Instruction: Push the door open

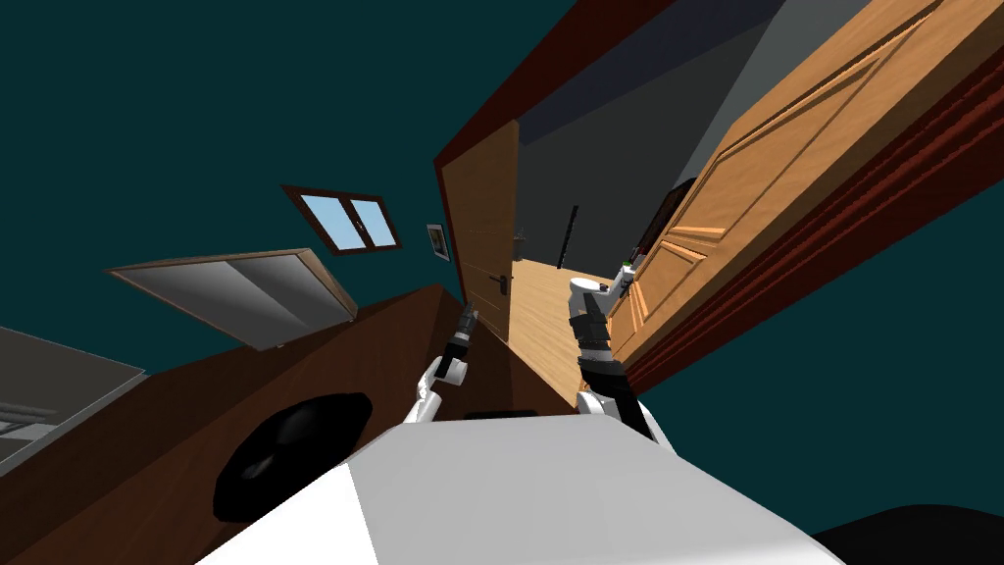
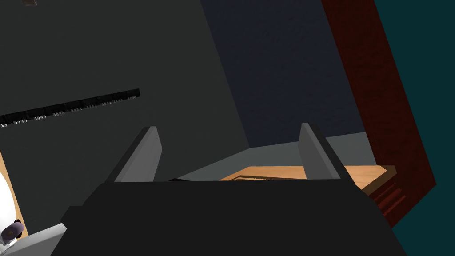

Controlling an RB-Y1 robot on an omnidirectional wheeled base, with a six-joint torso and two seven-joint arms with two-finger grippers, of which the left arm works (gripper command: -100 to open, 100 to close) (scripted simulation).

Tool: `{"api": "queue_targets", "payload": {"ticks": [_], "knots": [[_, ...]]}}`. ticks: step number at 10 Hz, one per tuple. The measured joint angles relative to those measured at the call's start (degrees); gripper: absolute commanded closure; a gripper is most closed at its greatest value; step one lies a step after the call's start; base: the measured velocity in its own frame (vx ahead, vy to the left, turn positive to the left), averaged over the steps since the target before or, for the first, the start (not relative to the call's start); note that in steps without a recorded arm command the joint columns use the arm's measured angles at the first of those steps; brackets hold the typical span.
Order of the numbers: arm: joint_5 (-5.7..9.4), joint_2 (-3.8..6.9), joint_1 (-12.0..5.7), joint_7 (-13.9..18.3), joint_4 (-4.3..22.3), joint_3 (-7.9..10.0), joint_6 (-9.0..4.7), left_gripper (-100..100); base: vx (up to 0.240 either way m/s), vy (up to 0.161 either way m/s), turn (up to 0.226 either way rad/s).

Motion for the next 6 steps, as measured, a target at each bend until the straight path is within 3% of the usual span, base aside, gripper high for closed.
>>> {"api": "queue_targets", "payload": {"ticks": [6], "knots": [[-0.53,-0.04,-4.40,1.60,7.42,-1.43,-0.56,-100,0.081,0.086,-0.063]]}}
